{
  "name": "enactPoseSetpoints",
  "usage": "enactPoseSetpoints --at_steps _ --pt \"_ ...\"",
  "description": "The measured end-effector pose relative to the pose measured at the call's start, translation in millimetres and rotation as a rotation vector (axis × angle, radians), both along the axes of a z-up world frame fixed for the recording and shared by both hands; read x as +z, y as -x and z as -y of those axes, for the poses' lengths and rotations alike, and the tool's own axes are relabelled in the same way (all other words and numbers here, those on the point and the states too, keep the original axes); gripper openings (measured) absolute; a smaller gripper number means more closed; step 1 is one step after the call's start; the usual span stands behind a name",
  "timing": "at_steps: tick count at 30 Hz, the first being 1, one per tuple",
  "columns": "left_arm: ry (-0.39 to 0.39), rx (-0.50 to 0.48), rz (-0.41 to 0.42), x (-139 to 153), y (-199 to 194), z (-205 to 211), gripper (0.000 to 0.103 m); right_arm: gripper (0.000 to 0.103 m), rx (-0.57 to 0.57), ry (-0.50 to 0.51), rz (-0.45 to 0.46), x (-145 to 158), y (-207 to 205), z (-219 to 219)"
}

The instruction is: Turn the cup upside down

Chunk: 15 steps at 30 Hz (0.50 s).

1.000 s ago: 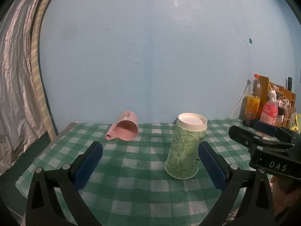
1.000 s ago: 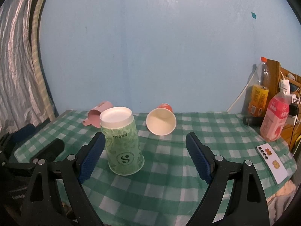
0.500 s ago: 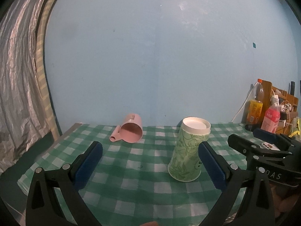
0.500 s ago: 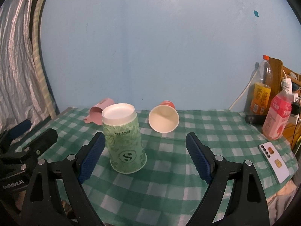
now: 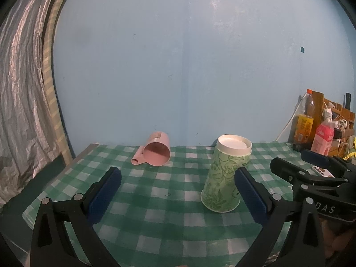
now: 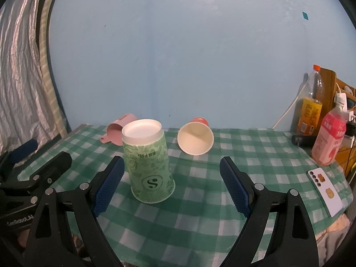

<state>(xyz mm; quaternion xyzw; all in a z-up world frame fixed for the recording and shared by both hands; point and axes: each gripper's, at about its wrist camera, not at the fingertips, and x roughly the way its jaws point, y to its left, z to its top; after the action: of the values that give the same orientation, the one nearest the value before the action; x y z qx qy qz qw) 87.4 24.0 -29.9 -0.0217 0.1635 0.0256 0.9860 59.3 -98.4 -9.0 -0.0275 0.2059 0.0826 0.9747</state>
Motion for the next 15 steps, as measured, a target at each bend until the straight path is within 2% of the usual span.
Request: enactPoseSetpoints --at_steps 15 --pt "0.002 -0.008 -0.020 -3.2 -1.6 -1.5 0.103 0.087 0.004 -0.002 -0.004 -1.3 -0.6 -0.4"
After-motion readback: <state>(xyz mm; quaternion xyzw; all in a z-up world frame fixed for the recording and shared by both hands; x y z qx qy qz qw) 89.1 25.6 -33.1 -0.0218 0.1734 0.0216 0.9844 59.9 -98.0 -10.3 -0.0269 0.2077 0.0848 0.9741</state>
